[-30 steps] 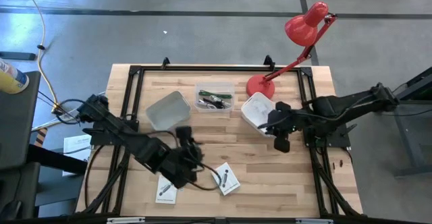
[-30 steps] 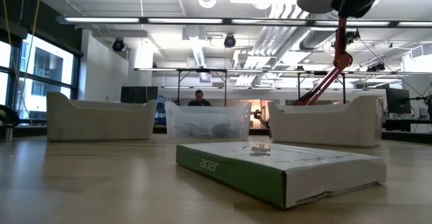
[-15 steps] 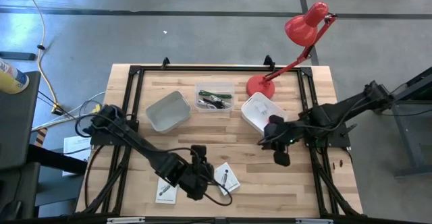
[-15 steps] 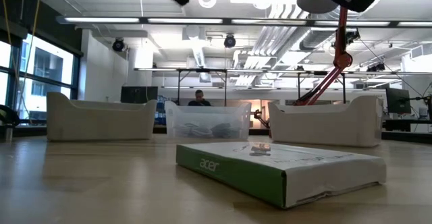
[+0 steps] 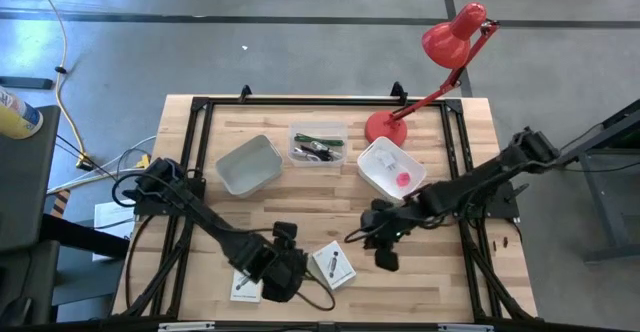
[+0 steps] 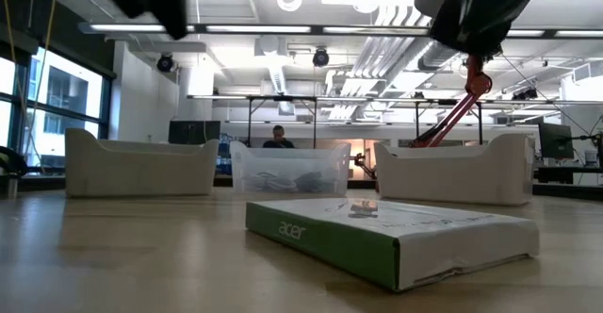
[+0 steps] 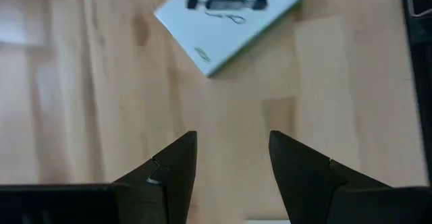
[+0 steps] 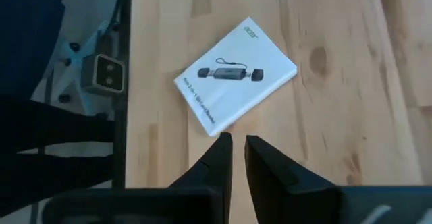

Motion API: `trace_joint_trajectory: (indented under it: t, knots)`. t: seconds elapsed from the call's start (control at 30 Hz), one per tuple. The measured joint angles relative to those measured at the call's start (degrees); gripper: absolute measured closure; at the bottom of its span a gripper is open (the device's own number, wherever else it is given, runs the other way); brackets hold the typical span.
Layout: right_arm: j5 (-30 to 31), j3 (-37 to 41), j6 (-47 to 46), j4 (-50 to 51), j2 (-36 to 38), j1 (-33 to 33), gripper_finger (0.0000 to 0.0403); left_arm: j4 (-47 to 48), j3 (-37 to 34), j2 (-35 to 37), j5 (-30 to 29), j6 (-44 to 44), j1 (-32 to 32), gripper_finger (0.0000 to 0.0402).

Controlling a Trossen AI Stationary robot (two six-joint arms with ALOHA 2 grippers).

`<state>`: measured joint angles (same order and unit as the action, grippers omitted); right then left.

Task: Pick and place items into bin
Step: Put the right card reader box into the gray bin

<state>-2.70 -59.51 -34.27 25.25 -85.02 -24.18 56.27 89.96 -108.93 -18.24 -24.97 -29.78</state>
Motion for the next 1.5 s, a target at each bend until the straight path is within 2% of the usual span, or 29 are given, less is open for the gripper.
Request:
trace_joint_trajectory:
  t: [0.17,0.37,0.5,0.57,0.67,0.77,0.87,1.03,1.3,1.4,1.5]
  knots:
    - [1.73,0.0,-1.87,-1.76,-4.4,-0.95,0.0379,-5.35,-3.81,0.03,-0.24,-5.87,-1.44,0.0229]
    - [5.98,0.0,-0.86,-2.62,-7.96,-3.34,0.0392,-19.46,-8.79,-0.06,-6.36,-6.8,-4.22,0.0229]
    - [5.93,0.0,-5.43,-3.23,-9.84,-3.72,0.0399,-23.01,-10.84,-0.03,-6.2,-8.02,-4.37,0.0229]
    - [5.44,0.0,-6.67,-3.64,-10.32,-3.62,0.04,-23.87,-11.9,-0.03,-5.25,-13.58,-4.3,0.0229]
    - [6.93,0.02,-6.38,-3.64,-10.36,-3.37,0.04,-25.73,-13.05,-0.03,-5.4,-26.63,-4.36,0.0229]
    - [8.89,0.02,-6.64,-4.29,-10.36,-2.79,0.04,-32.66,-15.7,-0.03,-6.68,-38.01,-4.51,0.0229]
    - [10.48,0.02,-4.24,-5.79,-10.36,-2.78,0.0399,-42.04,-19.76,-0.03,-9.44,-45.03,-4.5,0.0229]
    - [10.91,0.02,-2.85,-7.44,-10.34,-4.11,0.0396,-50.28,-24.18,-0.03,-9.98,-55.89,-4.7,0.0229]
    - [10.39,0.92,-2.27,-10.93,-10.53,-4.87,0.0396,-50.23,-25.29,-0.03,-13.06,-60.83,-4.74,0.0229]
    - [10.77,4.09,0.97,-12.33,-10.57,-5.37,0.0396,-49.81,-25.29,-0.03,-13.37,-60.37,-4.65,0.0229]
    - [9.86,8.39,0.41,-15.38,-10.62,-6.04,0.0398,-48.84,-25.29,-0.03,-13.33,-60.33,-4.74,0.0229]
